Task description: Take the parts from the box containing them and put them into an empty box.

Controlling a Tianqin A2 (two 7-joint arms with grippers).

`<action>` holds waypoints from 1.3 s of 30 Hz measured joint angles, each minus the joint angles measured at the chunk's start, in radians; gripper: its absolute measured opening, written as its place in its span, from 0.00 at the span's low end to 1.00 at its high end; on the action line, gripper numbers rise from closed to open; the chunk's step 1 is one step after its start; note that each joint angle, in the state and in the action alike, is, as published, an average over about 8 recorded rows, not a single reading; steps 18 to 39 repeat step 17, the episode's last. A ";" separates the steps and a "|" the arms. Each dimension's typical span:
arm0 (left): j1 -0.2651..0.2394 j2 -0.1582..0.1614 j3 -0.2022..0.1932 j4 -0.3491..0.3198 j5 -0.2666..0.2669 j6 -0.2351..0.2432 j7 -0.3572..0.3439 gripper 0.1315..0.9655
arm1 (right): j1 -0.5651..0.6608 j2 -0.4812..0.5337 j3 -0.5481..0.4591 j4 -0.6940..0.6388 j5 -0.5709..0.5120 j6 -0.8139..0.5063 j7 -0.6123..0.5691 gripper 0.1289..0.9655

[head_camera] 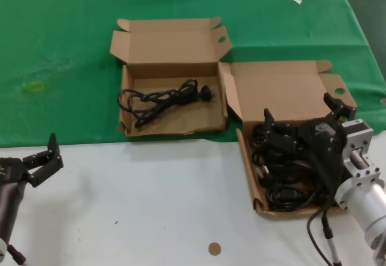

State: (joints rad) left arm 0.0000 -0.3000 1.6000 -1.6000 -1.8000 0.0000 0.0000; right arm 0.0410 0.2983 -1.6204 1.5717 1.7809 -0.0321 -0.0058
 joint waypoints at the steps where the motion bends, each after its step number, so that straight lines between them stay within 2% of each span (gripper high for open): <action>1: 0.000 0.000 0.000 0.000 0.000 0.000 0.000 1.00 | 0.000 0.000 0.000 0.000 0.000 0.000 0.000 1.00; 39: 0.000 0.000 0.000 0.000 0.000 0.000 0.000 1.00 | 0.000 0.000 0.000 0.000 0.000 0.000 0.000 1.00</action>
